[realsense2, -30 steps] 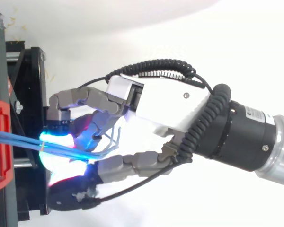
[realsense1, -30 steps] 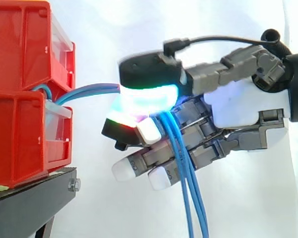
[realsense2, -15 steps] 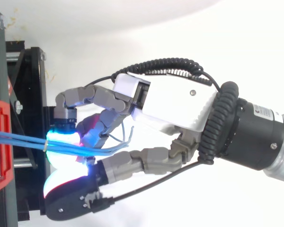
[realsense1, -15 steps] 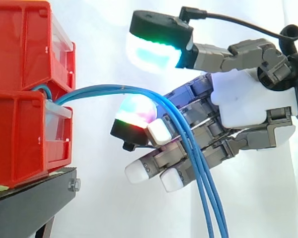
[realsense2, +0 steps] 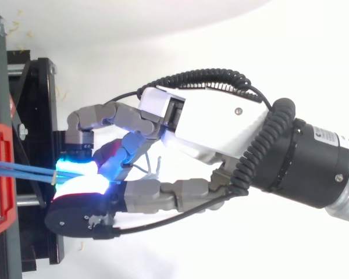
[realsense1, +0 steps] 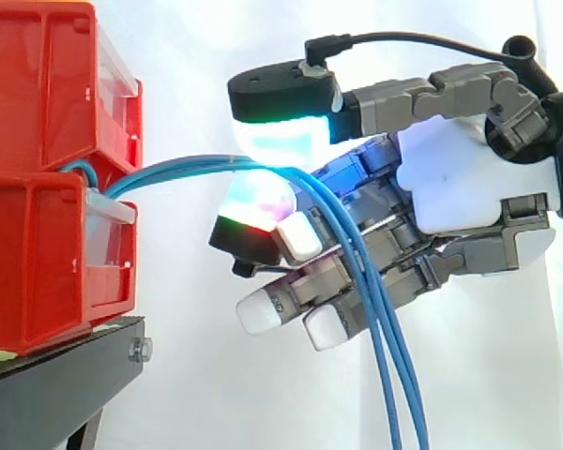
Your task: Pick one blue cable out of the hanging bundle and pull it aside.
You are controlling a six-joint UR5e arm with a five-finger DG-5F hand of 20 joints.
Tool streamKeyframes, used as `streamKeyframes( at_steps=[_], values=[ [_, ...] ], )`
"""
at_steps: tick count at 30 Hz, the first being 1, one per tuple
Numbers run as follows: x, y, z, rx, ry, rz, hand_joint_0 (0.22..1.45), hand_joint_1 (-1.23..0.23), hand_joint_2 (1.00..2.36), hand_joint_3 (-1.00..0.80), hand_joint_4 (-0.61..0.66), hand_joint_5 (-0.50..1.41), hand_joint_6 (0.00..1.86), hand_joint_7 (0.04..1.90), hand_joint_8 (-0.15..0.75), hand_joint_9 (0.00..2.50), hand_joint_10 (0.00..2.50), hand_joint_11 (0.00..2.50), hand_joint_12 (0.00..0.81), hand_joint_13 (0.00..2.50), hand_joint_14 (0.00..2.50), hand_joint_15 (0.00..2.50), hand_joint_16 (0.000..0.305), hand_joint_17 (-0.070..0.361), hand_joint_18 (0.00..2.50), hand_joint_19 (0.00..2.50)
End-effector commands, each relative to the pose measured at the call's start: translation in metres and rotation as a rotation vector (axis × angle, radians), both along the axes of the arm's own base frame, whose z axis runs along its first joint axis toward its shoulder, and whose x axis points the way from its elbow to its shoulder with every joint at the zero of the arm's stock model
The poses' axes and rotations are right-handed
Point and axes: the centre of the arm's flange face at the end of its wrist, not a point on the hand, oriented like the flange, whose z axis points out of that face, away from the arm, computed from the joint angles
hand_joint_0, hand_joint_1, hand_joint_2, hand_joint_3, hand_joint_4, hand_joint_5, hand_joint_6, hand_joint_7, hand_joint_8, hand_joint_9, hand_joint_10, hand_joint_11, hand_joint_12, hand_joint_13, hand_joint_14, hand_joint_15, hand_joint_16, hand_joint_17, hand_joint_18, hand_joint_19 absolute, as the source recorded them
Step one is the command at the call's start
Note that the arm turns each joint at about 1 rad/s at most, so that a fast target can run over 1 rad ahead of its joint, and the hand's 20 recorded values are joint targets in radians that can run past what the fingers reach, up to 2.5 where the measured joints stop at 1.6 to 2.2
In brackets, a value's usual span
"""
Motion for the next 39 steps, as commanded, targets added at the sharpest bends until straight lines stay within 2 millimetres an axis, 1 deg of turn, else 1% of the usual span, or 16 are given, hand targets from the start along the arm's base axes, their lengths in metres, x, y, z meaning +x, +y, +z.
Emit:
streamKeyframes(
  at_steps=[1, 6, 9, 12, 14, 16, 17, 18, 19, 20, 23, 25, 26, 29, 32, 39],
  values=[
    [0.000, -0.001, 0.002, 0.000, -0.004, -0.001, 0.58, -0.77, 1.02, 0.08, 0.29, -0.13, 0.90, 1.55, 0.386, 1.03, 0.01, 0.52, 0.463, 0.79, 0.01, 0.35, 0.063, 0.142, 0.81, 0.50],
    [0.000, -0.002, 0.002, 0.000, -0.003, -0.002, 0.64, -0.86, 1.03, 0.00, 0.30, -0.13, 0.89, 1.69, 0.353, 0.99, 0.02, 0.52, 0.430, 0.76, 0.01, 0.36, 0.056, 0.127, 0.75, 0.48],
    [0.001, -0.003, 0.001, 0.000, -0.002, 0.001, 0.77, -0.95, 1.02, -0.30, 0.35, -0.13, 0.89, 1.74, 0.337, 0.96, 0.01, 0.51, 0.422, 0.74, 0.01, 0.34, 0.056, 0.125, 0.74, 0.44],
    [0.001, -0.003, 0.001, 0.001, -0.001, 0.005, 0.81, -0.95, 1.00, -0.50, 0.34, -0.12, 0.88, 1.78, 0.332, 0.96, 0.02, 0.51, 0.416, 0.73, 0.01, 0.33, 0.055, 0.124, 0.73, 0.41],
    [0.000, -0.004, 0.002, 0.001, -0.001, 0.004, 0.80, -0.95, 1.00, -0.50, 0.34, -0.12, 0.89, 1.77, 0.336, 0.97, 0.02, 0.51, 0.413, 0.74, 0.01, 0.32, 0.055, 0.124, 0.75, 0.40],
    [0.000, -0.005, 0.001, -0.001, 0.005, 0.004, 0.70, -0.94, 1.00, -0.50, 0.38, -0.12, 0.90, 1.66, 0.331, 0.97, 0.01, 0.52, 0.412, 0.74, 0.01, 0.33, 0.055, 0.124, 0.75, 0.42],
    [0.000, -0.005, 0.002, 0.000, 0.004, 0.004, 0.62, -0.90, 1.00, -0.50, 0.35, -0.12, 0.90, 1.54, 0.328, 0.97, 0.02, 0.52, 0.412, 0.74, 0.01, 0.34, 0.055, 0.124, 0.74, 0.45],
    [0.000, -0.006, 0.000, -0.001, 0.007, 0.004, 0.52, -0.83, 1.00, -0.50, 0.35, -0.12, 0.89, 1.54, 0.354, 0.98, 0.02, 0.52, 0.437, 0.74, 0.01, 0.35, 0.059, 0.132, 0.74, 0.46],
    [0.000, -0.005, 0.000, -0.001, 0.007, 0.005, 0.50, -0.81, 1.00, -0.50, 0.35, -0.12, 0.89, 1.53, 0.359, 0.99, 0.01, 0.52, 0.442, 0.75, 0.01, 0.35, 0.060, 0.135, 0.74, 0.47],
    [0.000, -0.005, 0.001, -0.001, 0.007, 0.007, 0.46, -0.72, 1.00, -0.50, 0.34, -0.11, 0.89, 1.52, 0.378, 1.02, 0.01, 0.51, 0.460, 0.76, 0.01, 0.36, 0.064, 0.144, 0.77, 0.49],
    [0.000, -0.006, 0.001, 0.000, 0.007, 0.007, 0.45, -0.59, 1.00, -0.50, 0.33, -0.11, 0.89, 1.50, 0.395, 1.05, 0.01, 0.51, 0.476, 0.78, 0.01, 0.36, 0.066, 0.149, 0.78, 0.51],
    [0.000, -0.006, 0.001, 0.000, 0.007, 0.007, 0.51, -0.47, 1.00, -0.50, 0.32, -0.11, 0.88, 1.52, 0.369, 1.04, 0.01, 0.51, 0.449, 0.76, 0.01, 0.37, 0.061, 0.137, 0.73, 0.54],
    [0.000, -0.005, 0.002, 0.000, 0.007, 0.008, 0.53, -0.47, 1.00, -0.49, 0.32, -0.11, 0.88, 1.52, 0.367, 1.05, 0.01, 0.51, 0.442, 0.75, 0.01, 0.38, 0.059, 0.134, 0.72, 0.56],
    [0.001, -0.006, 0.006, -0.003, 0.006, 0.007, 0.55, -0.53, 1.02, -0.24, 0.33, -0.12, 0.88, 1.54, 0.363, 1.04, 0.01, 0.52, 0.438, 0.75, 0.01, 0.38, 0.058, 0.131, 0.71, 0.57],
    [0.001, -0.006, 0.009, -0.003, 0.008, 0.007, 0.54, -0.62, 1.02, -0.05, 0.33, -0.12, 0.89, 1.52, 0.402, 1.06, 0.01, 0.52, 0.486, 0.79, 0.01, 0.36, 0.068, 0.154, 0.80, 0.52],
    [0.000, -0.007, 0.011, -0.005, 0.014, 0.005, 0.59, -0.77, 1.02, 0.11, 0.30, -0.13, 0.90, 1.61, 0.384, 1.04, 0.01, 0.55, 0.462, 0.80, 0.01, 0.37, 0.064, 0.144, 0.80, 0.51]
  ],
)
